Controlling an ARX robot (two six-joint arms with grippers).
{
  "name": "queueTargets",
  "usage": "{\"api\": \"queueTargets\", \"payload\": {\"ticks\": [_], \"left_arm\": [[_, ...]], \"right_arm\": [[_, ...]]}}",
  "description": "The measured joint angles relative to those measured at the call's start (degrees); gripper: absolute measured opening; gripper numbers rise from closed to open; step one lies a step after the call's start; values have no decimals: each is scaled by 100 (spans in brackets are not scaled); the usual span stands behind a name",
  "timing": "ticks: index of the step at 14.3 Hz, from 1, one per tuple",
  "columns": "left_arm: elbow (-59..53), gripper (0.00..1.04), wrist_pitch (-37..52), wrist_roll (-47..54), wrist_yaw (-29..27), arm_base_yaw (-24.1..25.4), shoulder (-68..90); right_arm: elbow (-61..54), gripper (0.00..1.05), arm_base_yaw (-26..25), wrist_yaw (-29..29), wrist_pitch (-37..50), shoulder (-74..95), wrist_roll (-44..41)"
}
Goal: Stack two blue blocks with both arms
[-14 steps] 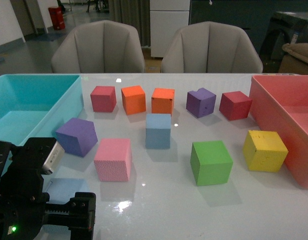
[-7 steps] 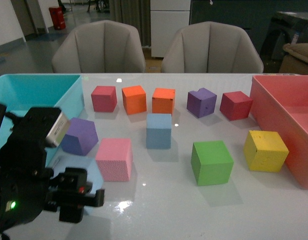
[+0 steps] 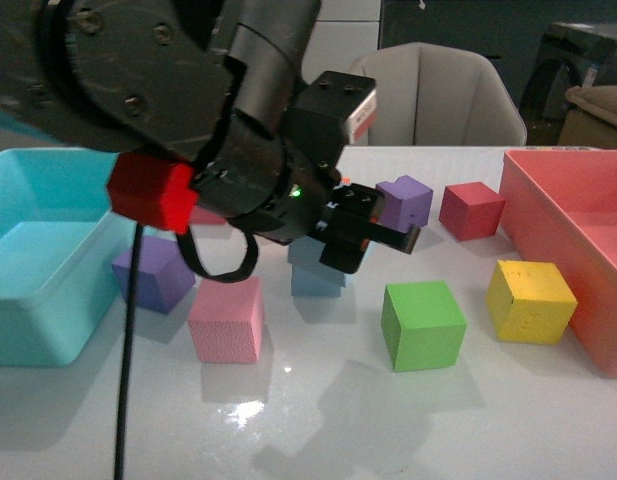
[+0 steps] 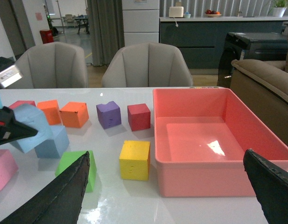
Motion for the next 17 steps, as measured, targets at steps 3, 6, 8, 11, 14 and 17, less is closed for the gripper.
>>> {"api": "queueTargets", "payload": {"ticks": [3, 6, 8, 11, 14, 17], "left_arm": [[981, 42, -385, 332, 20, -28, 702], [1596, 42, -608, 214, -4, 232, 1226], [1836, 42, -688, 2, -13, 398, 1392], [2085, 41, -782, -278, 22, 487, 1504], [2214, 41, -826, -302, 20, 459, 1681], [2308, 41, -876, -382, -31, 457, 1818]], "right_arm": [[0, 98, 0, 0, -2, 0, 0], [0, 98, 0, 0, 0, 0, 0], [0, 98, 0, 0, 0, 0, 0], [0, 98, 0, 2, 0, 0, 0], [0, 98, 0, 2, -2, 0, 0], [0, 98, 0, 0, -2, 0, 0]]}}
